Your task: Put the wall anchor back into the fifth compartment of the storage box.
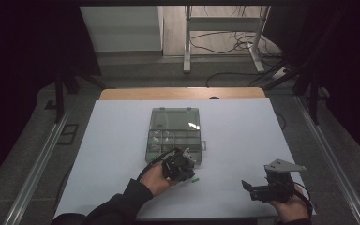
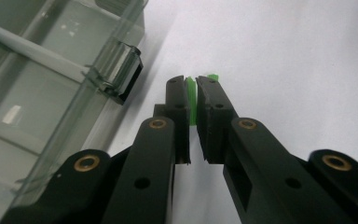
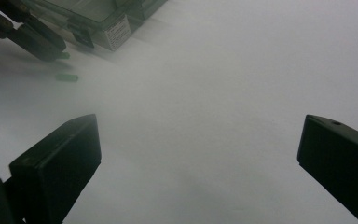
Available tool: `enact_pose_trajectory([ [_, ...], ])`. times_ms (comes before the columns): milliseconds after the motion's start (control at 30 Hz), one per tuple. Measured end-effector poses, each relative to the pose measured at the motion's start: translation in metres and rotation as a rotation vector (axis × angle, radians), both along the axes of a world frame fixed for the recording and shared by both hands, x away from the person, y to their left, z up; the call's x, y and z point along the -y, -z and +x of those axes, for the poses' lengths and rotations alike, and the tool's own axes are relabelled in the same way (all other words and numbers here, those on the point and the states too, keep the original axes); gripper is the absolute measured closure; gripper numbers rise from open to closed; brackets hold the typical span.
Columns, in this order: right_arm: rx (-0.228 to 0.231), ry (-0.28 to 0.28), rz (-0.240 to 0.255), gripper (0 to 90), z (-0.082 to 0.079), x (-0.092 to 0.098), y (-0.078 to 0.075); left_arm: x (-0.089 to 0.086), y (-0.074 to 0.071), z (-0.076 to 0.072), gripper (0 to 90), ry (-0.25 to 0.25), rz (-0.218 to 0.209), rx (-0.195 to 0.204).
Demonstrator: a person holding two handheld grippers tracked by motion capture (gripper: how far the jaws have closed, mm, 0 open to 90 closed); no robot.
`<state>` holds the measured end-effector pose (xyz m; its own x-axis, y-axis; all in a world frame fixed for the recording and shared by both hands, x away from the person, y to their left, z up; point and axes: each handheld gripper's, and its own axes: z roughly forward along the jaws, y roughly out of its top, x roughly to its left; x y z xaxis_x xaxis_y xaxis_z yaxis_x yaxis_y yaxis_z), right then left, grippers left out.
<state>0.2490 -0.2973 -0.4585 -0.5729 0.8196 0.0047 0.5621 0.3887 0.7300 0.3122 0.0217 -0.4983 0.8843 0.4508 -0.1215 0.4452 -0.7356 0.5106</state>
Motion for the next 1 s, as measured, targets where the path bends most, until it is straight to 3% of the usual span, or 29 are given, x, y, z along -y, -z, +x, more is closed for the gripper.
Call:
enact_pose_trajectory([
  [633, -0.007, 0.001, 0.0, 0.0, 0.001, 0.0, 0.0, -0.029, -0.025, 0.005, 84.1, -0.059, -0.074, 0.012],
  [1000, -0.011, 0.0, 0.004, 0.0, 0.001, 0.001, 0.0, -0.051, -0.033, 0.01, 84.1, -0.114, -0.085, 0.037],
])
